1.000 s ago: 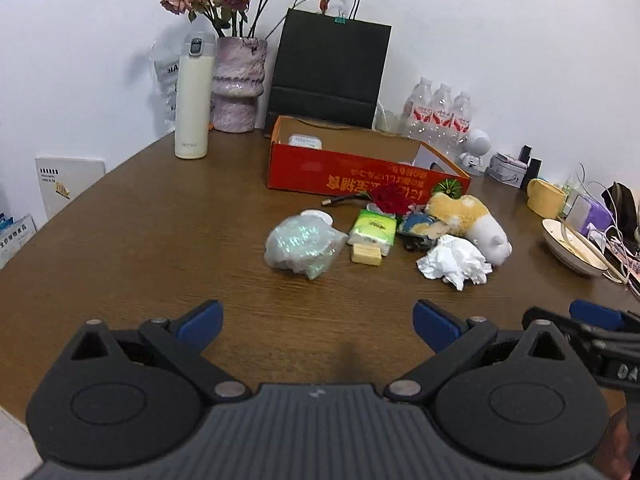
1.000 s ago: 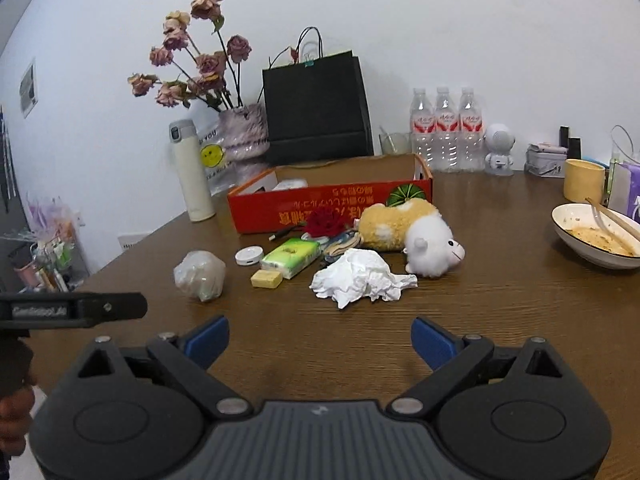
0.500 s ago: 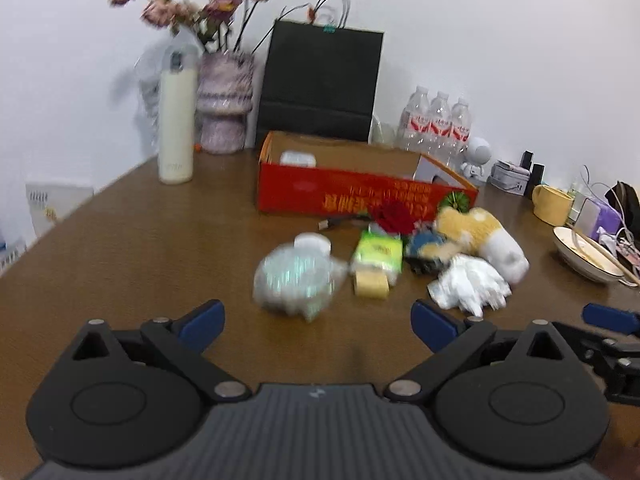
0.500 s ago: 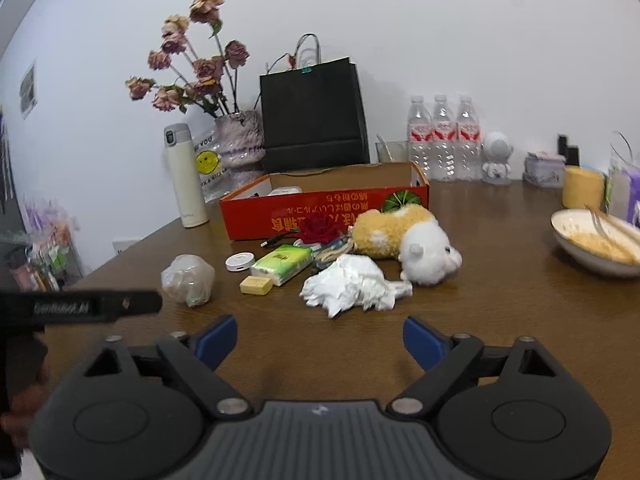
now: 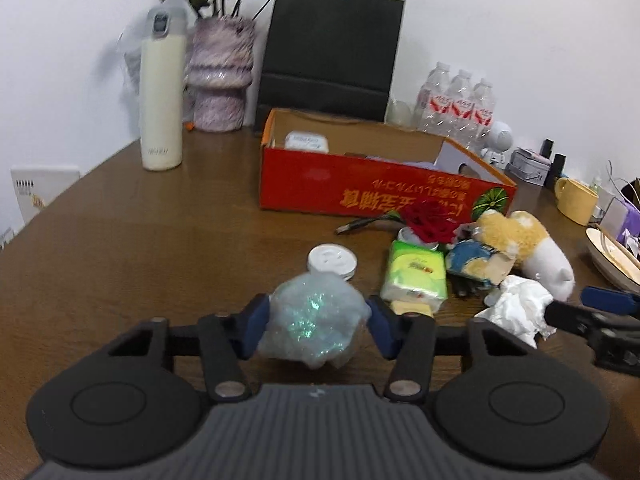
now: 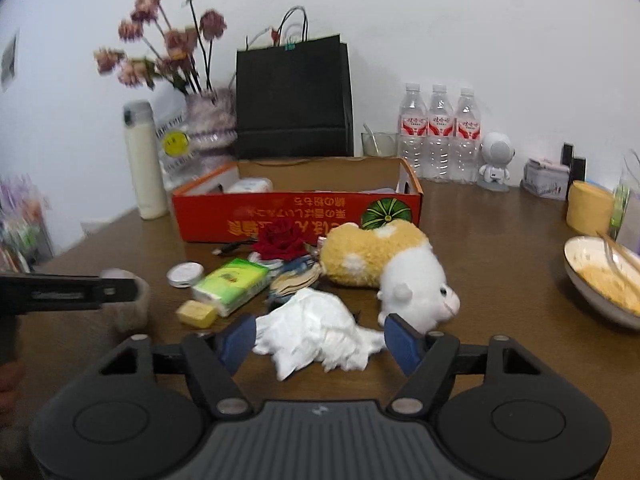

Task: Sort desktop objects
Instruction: 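Grasp the glittery plastic bag with the left tool while the right tool grasps the crumpled white tissue, then release the glittery bag into the cardboard box while the right tool drops the tissue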

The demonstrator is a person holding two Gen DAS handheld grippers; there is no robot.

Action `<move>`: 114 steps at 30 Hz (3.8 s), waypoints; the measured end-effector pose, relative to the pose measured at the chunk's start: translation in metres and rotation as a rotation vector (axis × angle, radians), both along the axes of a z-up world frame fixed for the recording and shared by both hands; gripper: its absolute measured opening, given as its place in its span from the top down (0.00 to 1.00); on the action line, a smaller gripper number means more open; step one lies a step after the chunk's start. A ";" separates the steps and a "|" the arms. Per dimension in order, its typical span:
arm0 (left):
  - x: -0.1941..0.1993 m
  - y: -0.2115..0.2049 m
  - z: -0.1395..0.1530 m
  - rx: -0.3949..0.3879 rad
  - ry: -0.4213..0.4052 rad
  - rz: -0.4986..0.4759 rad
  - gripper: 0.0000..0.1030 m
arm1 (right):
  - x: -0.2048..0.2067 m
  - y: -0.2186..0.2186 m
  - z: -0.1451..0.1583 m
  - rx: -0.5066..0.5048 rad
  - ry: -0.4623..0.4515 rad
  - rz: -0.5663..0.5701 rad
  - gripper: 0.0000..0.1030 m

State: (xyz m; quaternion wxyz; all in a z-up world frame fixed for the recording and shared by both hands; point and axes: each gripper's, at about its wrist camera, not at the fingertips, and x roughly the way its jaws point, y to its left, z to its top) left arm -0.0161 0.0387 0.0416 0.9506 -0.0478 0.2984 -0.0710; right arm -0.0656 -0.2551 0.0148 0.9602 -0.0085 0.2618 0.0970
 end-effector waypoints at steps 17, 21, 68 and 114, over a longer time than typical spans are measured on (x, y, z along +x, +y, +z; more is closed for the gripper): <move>-0.046 0.019 0.017 -0.059 -0.045 -0.205 0.72 | -0.029 0.006 0.016 -0.036 0.105 0.195 0.84; -0.063 0.002 0.004 -0.005 -0.032 -0.291 0.50 | -0.035 0.010 0.002 -0.036 0.170 0.165 0.75; 0.149 -0.008 0.122 -0.069 -0.209 -0.039 0.60 | 0.173 -0.079 0.131 0.061 -0.072 0.101 0.87; 0.240 -0.030 0.132 0.160 0.138 0.119 0.00 | 0.298 0.021 0.147 0.037 0.236 0.023 0.15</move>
